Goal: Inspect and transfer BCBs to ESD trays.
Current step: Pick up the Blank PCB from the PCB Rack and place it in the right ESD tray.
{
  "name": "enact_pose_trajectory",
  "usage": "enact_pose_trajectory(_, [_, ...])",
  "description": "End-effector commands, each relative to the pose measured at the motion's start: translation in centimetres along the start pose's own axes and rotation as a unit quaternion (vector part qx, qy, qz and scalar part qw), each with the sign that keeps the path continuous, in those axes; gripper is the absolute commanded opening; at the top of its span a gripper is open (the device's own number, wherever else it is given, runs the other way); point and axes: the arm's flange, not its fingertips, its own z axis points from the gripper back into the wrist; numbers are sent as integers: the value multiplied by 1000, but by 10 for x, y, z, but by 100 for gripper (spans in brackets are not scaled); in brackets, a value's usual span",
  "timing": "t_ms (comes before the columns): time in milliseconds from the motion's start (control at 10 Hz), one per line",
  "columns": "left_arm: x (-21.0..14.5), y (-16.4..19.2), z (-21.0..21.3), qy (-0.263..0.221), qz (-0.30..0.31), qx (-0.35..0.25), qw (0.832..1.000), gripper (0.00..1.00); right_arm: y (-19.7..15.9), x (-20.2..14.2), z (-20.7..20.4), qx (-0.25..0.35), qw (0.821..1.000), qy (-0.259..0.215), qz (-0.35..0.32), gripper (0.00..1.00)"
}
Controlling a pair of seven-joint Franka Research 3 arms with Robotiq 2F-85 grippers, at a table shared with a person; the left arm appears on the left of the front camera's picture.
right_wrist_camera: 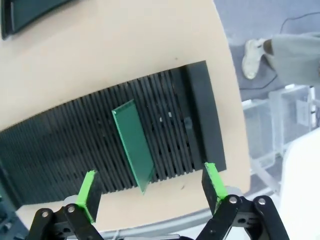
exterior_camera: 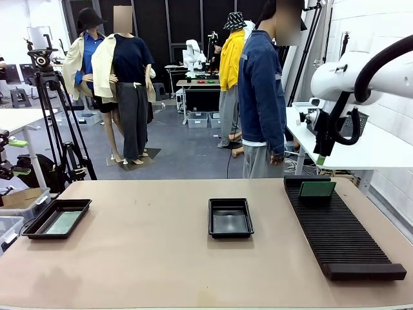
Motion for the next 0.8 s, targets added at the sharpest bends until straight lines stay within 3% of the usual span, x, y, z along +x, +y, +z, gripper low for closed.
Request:
enact_pose_trajectory(0, [1,-1,1,-4,2,5,1000,100,26,-15,-22,-33,999,-2,44,100])
enact_pose_trajectory(300, [1,-1,1,-4,2,5,1000,100,34,-25,-37,-39,993,31,107,100])
enact_pose_trajectory(700, [1,-1,1,-4,2,5,1000,100,29,-15,-45,-24,990,41,133,100])
